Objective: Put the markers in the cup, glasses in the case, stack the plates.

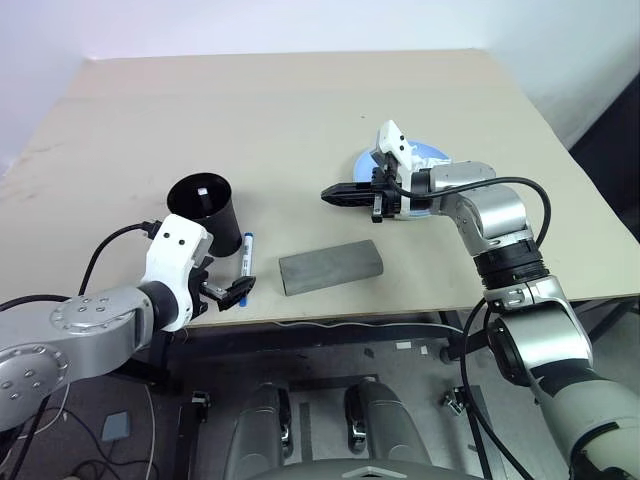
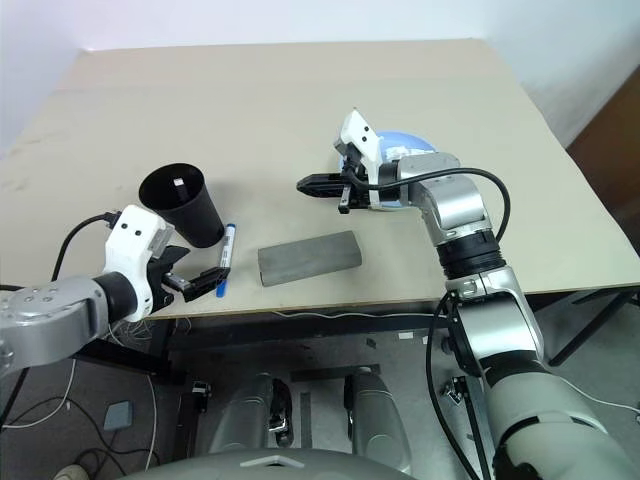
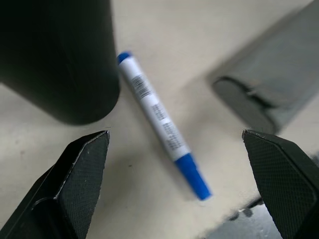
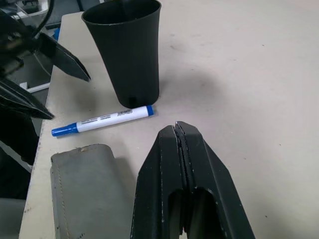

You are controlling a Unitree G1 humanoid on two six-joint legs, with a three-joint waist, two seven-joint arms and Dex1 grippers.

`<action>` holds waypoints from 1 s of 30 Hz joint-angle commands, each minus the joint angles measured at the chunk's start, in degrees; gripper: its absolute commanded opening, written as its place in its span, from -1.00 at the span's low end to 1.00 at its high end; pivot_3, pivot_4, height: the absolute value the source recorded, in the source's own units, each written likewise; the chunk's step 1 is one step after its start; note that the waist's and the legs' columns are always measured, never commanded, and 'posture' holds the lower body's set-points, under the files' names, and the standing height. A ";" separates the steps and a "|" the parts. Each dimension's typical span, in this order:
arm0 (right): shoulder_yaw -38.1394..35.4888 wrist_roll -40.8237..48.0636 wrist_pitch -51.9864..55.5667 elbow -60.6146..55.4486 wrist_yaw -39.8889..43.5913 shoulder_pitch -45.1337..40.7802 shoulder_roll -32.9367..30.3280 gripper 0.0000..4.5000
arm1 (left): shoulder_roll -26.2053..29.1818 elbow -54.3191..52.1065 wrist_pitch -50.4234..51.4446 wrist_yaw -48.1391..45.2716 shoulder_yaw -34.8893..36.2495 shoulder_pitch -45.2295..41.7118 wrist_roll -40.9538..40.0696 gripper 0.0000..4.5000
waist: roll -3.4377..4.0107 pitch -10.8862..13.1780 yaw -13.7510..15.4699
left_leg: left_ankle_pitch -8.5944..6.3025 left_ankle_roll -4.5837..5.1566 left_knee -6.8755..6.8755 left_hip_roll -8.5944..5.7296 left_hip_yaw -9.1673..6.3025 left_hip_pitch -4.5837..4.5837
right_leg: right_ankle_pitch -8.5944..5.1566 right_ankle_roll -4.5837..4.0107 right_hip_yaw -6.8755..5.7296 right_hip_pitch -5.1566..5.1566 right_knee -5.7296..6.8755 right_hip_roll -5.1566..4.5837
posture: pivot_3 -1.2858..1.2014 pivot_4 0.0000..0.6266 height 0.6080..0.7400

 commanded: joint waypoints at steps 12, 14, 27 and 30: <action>-0.31 -0.33 -0.79 -5.34 -1.55 2.46 -0.93 -1.00 | -9.95 8.48 8.78 -0.27 -8.56 -10.98 8.43 0.98 | -0.02 0.01 0.29 | 0.02 -0.02 0.01 -0.05 0.01 0.05 | 0.09 0.16 -0.01 0.05 0.03 0.03 | 0.03 -0.52 -0.06; -0.30 -0.28 -0.65 -5.59 -1.68 2.58 -0.98 -1.00 | -11.77 9.31 9.92 -0.38 -8.77 -12.35 9.90 0.98 | -0.02 0.01 0.82 | 0.03 -0.04 0.04 -0.06 -0.01 0.05 | 0.09 0.17 -0.02 0.07 0.04 0.08 | 0.03 -0.52 -0.06; -0.51 0.09 0.01 -6.15 -1.83 2.53 -1.26 -1.00 | -18.11 9.17 19.38 -2.83 -8.04 -16.95 17.62 0.91 | -0.02 0.00 1.41 | 0.04 -0.02 0.08 -0.07 -0.05 0.13 | 0.09 0.17 -0.03 0.20 0.05 0.07 | 0.03 -0.52 -0.06; -0.30 -0.22 -0.25 -6.04 -1.73 2.53 -1.37 -1.00 | -18.03 8.43 21.63 -3.64 -7.10 -16.76 19.08 0.59 | -0.02 0.00 1.36 | 0.04 -0.02 0.07 -0.07 -0.05 0.12 | 0.10 0.18 -0.03 0.19 0.04 0.08 | 0.03 -0.52 -0.06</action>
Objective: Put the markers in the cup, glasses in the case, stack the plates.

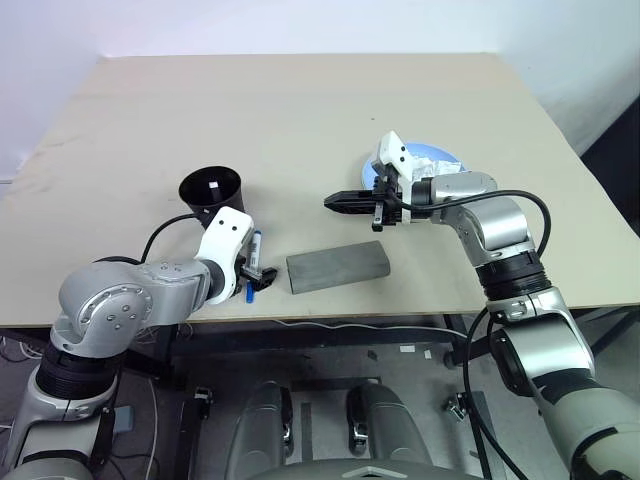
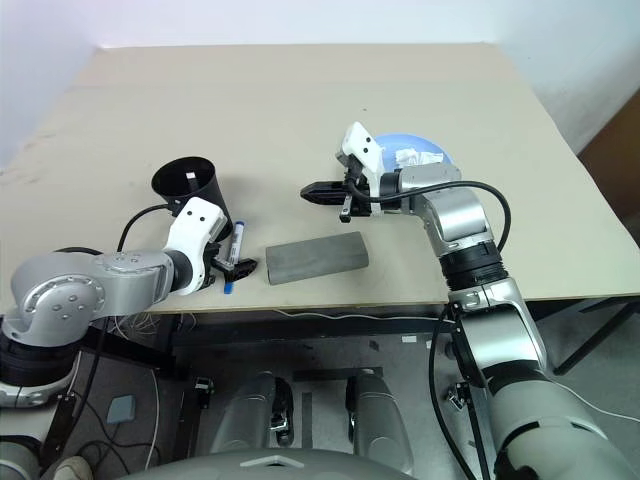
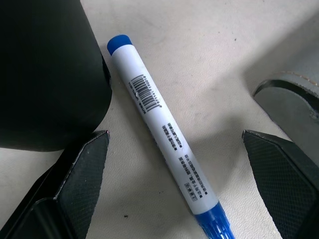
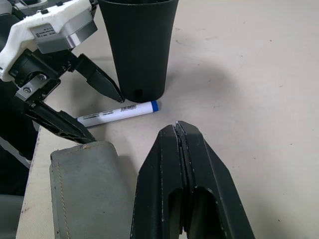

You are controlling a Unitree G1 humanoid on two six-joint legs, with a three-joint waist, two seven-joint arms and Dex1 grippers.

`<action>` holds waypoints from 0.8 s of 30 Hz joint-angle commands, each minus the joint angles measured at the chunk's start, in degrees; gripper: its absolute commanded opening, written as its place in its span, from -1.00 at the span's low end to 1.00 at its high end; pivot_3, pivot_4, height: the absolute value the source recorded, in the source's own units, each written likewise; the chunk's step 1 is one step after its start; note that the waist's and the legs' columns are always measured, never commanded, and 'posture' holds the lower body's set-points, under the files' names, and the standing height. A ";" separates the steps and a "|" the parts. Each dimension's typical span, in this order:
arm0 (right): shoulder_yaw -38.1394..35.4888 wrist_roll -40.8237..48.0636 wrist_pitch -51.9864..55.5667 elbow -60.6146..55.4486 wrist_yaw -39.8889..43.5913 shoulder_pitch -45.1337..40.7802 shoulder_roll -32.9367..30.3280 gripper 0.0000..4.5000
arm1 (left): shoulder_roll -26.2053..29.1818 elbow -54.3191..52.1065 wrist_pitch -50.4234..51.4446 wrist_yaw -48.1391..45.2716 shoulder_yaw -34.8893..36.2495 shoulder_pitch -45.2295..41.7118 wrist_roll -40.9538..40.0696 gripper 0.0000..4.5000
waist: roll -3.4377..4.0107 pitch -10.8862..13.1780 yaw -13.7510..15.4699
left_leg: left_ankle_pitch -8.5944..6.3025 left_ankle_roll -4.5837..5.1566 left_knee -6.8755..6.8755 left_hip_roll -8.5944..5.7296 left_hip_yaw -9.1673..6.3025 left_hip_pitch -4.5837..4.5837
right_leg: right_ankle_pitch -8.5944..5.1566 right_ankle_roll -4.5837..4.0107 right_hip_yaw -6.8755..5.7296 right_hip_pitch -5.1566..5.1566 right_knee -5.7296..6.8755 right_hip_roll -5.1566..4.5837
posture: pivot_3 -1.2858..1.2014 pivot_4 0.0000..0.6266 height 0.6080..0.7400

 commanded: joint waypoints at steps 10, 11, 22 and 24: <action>0.02 -0.79 -1.98 -0.54 0.52 -1.57 -0.40 -1.00 | -1.81 -4.74 5.92 -5.92 3.92 1.06 5.73 -0.88 | 0.00 0.00 -0.03 | 0.00 0.00 0.00 0.00 0.01 -0.01 | 0.00 0.00 0.00 0.00 -0.01 -0.01 | 0.03 -0.52 -0.06; 0.12 -0.98 -2.15 -0.48 0.61 -1.56 -0.38 -1.00 | -1.71 -5.31 6.37 -6.57 4.26 1.26 5.91 -0.88 | 0.00 0.00 -0.05 | 0.00 0.00 0.00 0.00 0.00 -0.01 | 0.00 0.00 0.00 -0.01 -0.01 0.00 | 0.03 -0.52 -0.06; 0.07 -1.38 -3.55 0.09 1.04 -1.52 -0.21 -1.00 | 2.95 -11.98 1.62 -14.02 5.74 4.31 12.98 -0.88 | 0.00 0.01 -0.10 | 0.00 0.00 -0.01 0.01 0.00 -0.02 | -0.08 -0.14 0.01 -0.04 -0.02 -0.05 | 0.03 -0.52 -0.06; 0.07 -1.45 -3.88 0.21 1.15 -1.53 -0.21 -1.00 | 3.80 -12.79 0.56 -15.56 6.26 5.00 14.20 -0.88 | 0.00 0.01 -0.09 | 0.00 0.00 -0.01 0.02 0.00 -0.03 | -0.09 -0.15 0.01 -0.04 -0.02 -0.06 | 0.03 -0.52 -0.06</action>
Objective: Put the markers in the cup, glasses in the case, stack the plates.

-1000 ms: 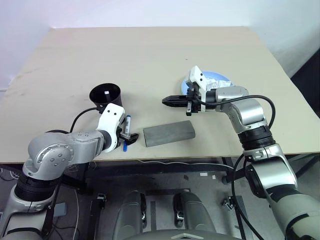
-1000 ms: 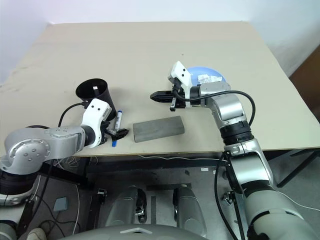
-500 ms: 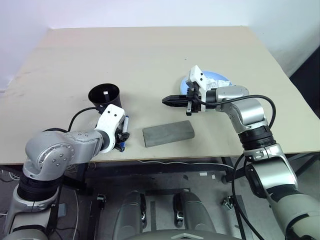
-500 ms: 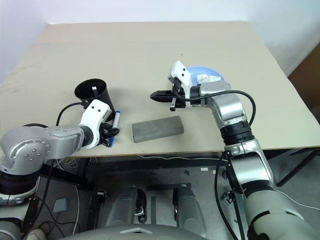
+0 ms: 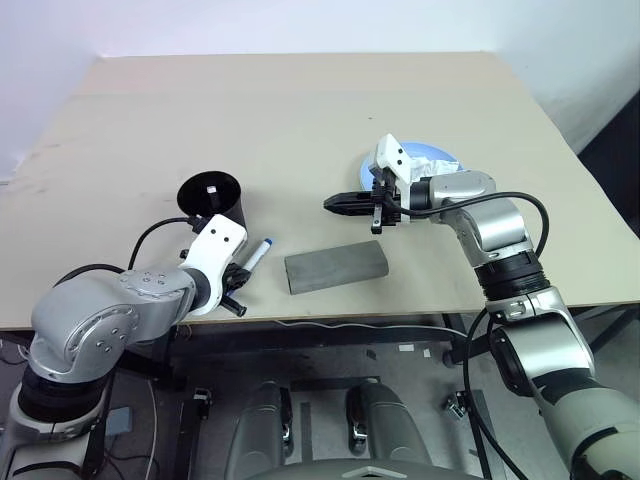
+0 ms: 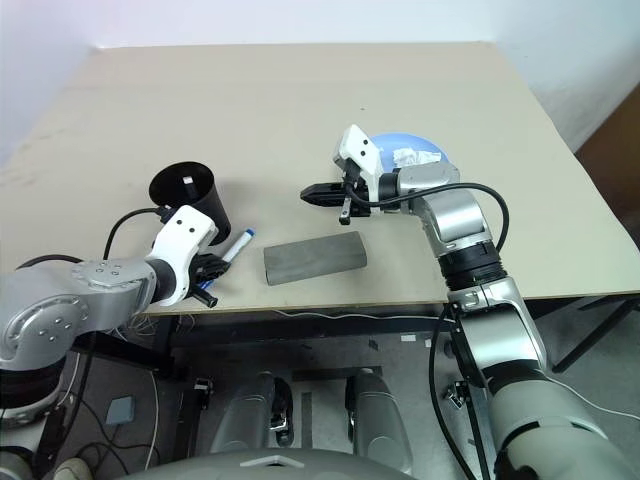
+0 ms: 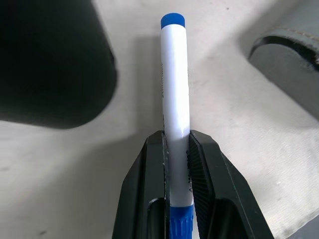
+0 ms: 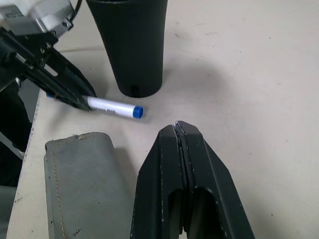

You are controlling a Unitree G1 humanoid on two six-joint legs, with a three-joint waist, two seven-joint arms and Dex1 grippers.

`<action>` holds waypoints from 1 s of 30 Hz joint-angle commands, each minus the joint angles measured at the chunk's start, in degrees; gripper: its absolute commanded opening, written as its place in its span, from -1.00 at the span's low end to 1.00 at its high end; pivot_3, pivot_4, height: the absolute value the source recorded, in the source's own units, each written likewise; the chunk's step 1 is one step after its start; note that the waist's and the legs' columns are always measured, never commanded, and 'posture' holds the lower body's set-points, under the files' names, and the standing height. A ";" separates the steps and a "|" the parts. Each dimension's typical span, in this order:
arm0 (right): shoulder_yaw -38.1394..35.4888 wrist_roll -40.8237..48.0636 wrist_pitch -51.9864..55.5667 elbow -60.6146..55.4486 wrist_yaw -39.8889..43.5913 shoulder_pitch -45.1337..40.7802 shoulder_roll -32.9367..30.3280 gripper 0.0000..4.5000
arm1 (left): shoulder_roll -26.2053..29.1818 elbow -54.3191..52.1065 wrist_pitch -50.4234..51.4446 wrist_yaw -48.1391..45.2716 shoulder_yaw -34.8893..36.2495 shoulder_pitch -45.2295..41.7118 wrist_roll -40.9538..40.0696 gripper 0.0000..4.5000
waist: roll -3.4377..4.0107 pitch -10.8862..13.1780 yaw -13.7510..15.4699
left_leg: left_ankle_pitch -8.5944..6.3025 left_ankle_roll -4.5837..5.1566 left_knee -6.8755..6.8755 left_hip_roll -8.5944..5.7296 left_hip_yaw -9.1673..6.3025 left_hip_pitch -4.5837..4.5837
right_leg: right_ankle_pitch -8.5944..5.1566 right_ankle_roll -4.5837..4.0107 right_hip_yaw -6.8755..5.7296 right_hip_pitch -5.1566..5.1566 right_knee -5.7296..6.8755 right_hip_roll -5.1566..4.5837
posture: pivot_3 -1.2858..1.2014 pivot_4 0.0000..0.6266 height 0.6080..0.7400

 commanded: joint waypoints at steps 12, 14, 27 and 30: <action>-0.56 -0.23 -3.42 0.98 0.98 -1.97 0.17 -1.00 | 2.55 -8.66 -24.40 -14.50 9.51 11.12 10.18 -0.88 | 0.01 0.01 -0.02 | -0.01 0.01 -0.01 0.03 0.00 -0.03 | -0.01 -0.02 0.00 -0.04 -0.02 -0.02 | 0.03 -0.52 -0.06; -0.65 -0.23 -3.83 1.19 1.04 -2.03 0.27 -1.00 | 1.48 -8.76 -29.49 -17.30 11.11 12.82 10.90 -0.88 | 0.01 0.01 -0.01 | -0.01 0.01 -0.01 0.03 0.01 -0.03 | -0.01 -0.03 0.00 -0.05 -0.03 -0.03 | 0.03 -0.52 -0.06; -4.24 2.87 -2.48 -0.22 1.14 -2.22 -1.13 -1.00 | -12.35 -0.21 -52.55 -28.66 21.18 7.67 -0.33 -0.88 | 0.00 0.04 0.09 | -0.03 0.06 0.04 0.00 0.02 -0.06 | 0.00 0.00 -0.02 -0.01 -0.04 0.09 | 0.03 -0.52 -0.06; -4.13 2.95 -2.92 -0.41 0.60 -1.97 -0.69 -1.00 | -13.42 4.71 -55.12 -26.25 22.98 0.24 -1.88 -0.88 | 0.00 0.04 0.11 | -0.03 0.07 0.04 -0.01 0.01 -0.04 | 0.04 0.06 -0.03 0.02 -0.04 0.16 | 0.03 -0.52 -0.06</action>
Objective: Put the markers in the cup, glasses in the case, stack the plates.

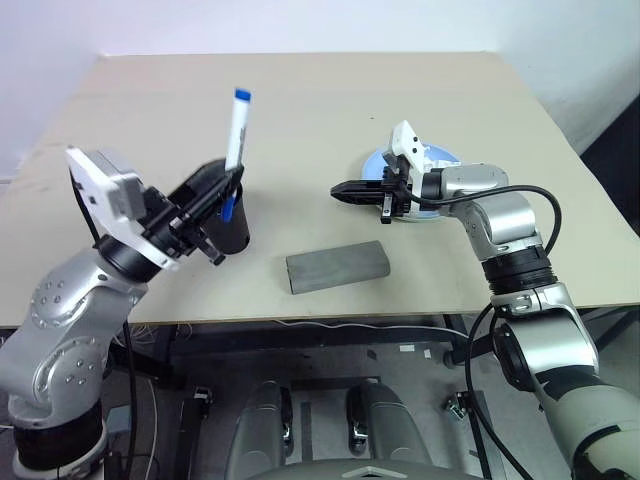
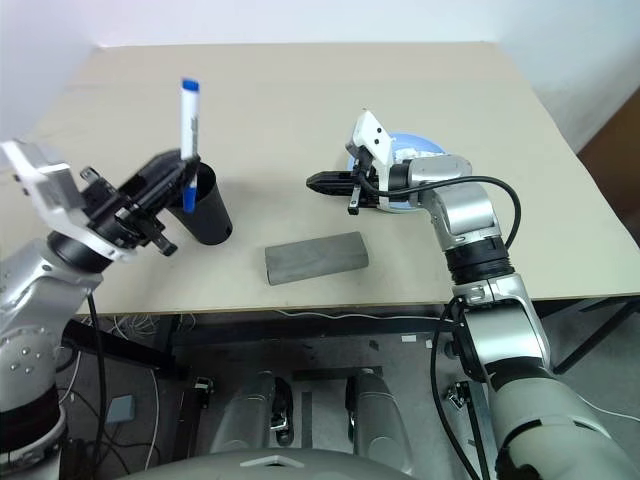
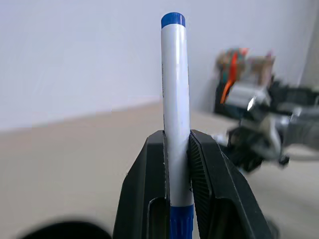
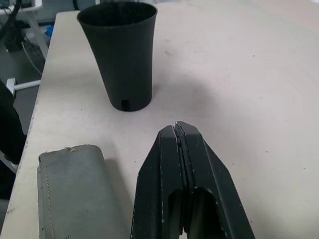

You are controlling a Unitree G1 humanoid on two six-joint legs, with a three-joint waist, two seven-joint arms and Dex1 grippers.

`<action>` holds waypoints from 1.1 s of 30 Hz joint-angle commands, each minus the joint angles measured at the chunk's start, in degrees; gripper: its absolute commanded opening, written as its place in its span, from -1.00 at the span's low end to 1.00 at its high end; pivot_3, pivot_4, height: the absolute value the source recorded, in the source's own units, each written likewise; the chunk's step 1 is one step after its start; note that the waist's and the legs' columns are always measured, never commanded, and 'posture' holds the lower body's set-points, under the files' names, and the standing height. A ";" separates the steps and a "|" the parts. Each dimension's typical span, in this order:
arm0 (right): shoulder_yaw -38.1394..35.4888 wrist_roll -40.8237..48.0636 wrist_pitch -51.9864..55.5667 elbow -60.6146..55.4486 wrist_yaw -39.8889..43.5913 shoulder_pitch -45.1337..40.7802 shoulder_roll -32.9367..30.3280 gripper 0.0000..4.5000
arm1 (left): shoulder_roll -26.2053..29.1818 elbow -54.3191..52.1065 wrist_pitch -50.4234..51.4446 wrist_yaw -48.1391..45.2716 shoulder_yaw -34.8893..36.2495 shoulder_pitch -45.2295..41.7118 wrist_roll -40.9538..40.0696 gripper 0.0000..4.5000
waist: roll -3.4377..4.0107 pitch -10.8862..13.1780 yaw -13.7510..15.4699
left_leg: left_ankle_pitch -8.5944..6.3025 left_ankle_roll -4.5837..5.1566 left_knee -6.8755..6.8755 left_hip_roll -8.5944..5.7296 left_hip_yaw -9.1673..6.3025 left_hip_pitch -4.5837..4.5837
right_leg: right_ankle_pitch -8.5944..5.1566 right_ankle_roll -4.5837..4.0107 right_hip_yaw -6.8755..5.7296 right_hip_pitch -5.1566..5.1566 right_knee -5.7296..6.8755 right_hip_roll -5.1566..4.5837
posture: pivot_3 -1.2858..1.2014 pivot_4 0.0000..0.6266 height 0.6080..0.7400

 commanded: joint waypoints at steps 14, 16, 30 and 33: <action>-1.94 4.09 1.26 -4.97 2.41 -0.31 -1.46 -1.00 | 2.67 19.07 -14.04 -10.61 5.17 -7.37 3.00 -0.88 | 0.01 0.01 -0.15 | -0.01 0.02 -0.02 0.04 0.07 0.00 | 0.07 0.14 0.00 -0.02 -0.03 0.10 | 0.03 -0.52 -0.06; -1.93 4.62 1.82 -5.69 2.57 0.00 -1.61 -1.00 | 2.40 20.20 -13.77 -12.10 5.05 -6.69 2.20 -0.88 | 0.01 0.01 -0.15 | -0.01 0.02 -0.02 0.04 0.07 0.00 | 0.07 0.13 0.00 -0.02 -0.03 0.09 | 0.03 -0.52 -0.06; -3.42 11.44 7.88 -13.44 3.85 1.87 -1.99 -1.00 | 0.20 28.11 -15.20 -17.55 2.77 -5.96 3.69 -0.88 | 0.01 0.01 -0.11 | -0.01 0.02 -0.03 0.05 0.06 -0.01 | 0.07 0.13 -0.01 -0.03 -0.05 0.06 | 0.03 -0.52 -0.06; -2.98 11.61 8.44 -14.72 3.33 2.62 -2.00 -1.00 | -0.32 28.46 -15.18 -17.61 2.40 -6.53 3.31 -0.88 | 0.01 0.01 -0.11 | -0.01 0.02 -0.03 0.07 0.06 0.00 | 0.07 0.12 -0.01 -0.01 -0.06 0.04 | 0.03 -0.52 -0.06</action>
